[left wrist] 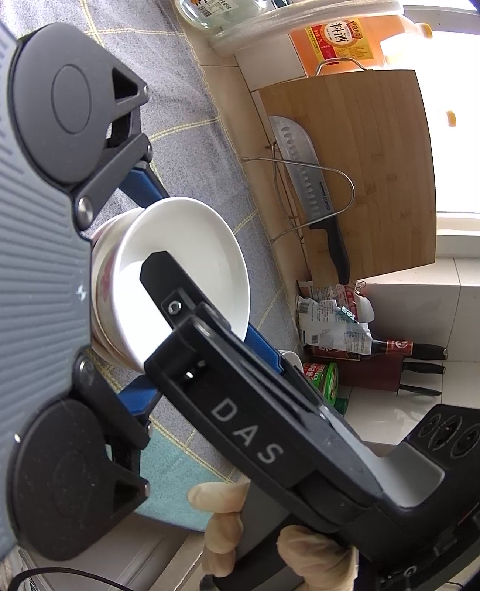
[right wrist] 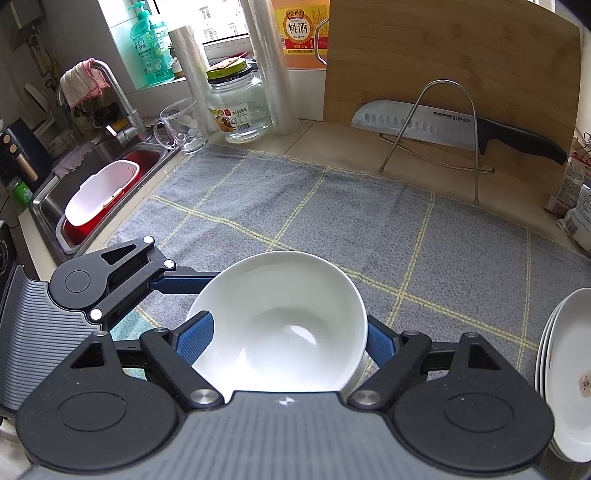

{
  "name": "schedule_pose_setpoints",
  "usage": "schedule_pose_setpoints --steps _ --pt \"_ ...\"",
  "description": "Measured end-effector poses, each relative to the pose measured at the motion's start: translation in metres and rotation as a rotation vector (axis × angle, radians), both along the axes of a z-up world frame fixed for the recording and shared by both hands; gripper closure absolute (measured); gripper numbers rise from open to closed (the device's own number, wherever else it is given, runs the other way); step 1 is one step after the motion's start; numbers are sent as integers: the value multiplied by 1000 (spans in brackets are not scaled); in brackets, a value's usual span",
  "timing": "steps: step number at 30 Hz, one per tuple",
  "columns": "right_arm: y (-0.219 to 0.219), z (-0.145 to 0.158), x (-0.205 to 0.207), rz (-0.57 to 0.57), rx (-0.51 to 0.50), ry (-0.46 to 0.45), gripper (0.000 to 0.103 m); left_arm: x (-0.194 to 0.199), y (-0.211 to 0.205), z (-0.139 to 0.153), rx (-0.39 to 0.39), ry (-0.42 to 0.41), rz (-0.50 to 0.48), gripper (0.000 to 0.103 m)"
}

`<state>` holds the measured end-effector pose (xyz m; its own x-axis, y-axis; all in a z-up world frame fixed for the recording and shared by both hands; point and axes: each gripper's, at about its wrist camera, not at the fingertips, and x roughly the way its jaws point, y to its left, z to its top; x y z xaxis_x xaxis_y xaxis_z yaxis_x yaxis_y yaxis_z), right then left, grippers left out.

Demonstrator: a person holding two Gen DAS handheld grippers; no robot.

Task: Organize plates and bowls
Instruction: 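Lower the bowl onto the bowl stack with the right tool, then open the right tool and lift it away from the bowl stack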

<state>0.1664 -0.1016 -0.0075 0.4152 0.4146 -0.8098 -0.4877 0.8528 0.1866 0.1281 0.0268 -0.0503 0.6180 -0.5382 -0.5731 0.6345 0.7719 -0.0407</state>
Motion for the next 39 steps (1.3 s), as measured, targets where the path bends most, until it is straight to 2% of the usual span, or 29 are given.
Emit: schedule_pose_setpoints --steps 39 --pt "4 -13 7 3 -34 -7 14 17 0 -5 -11 66 -17 7"
